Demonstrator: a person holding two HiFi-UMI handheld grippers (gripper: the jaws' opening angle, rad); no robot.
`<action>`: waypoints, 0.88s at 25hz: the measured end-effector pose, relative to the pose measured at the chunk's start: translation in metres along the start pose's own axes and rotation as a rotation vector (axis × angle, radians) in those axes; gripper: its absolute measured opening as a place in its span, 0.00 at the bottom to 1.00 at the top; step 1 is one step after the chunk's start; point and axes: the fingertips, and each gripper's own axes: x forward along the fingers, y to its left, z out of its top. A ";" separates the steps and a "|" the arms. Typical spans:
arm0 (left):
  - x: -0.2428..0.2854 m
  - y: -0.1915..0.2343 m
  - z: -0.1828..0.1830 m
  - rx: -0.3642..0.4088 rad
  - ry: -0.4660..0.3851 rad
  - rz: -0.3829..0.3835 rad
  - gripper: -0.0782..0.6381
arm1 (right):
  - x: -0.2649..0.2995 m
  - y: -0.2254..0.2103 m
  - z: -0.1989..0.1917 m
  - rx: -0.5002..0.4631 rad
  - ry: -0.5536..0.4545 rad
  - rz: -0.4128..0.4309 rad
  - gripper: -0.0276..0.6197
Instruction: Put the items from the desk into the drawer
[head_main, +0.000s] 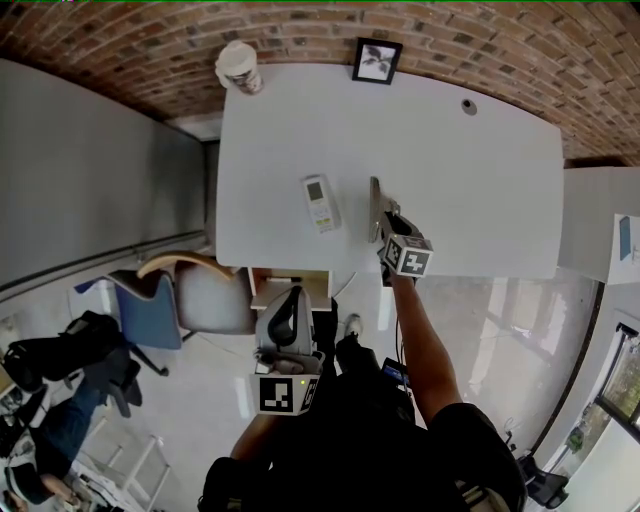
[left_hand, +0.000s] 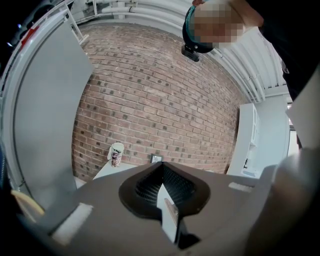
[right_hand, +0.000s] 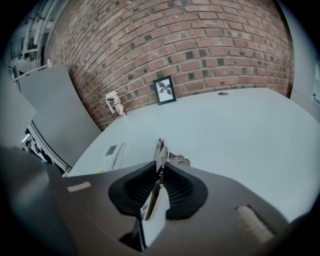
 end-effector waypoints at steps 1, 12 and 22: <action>-0.001 -0.001 0.000 0.001 -0.001 0.000 0.14 | -0.001 0.001 0.002 -0.003 -0.005 0.000 0.11; -0.029 -0.013 0.010 0.021 -0.034 0.002 0.14 | -0.033 -0.001 -0.006 -0.058 -0.016 -0.006 0.10; -0.092 -0.054 0.012 0.029 -0.083 -0.008 0.14 | -0.113 0.019 -0.035 -0.181 -0.052 0.062 0.10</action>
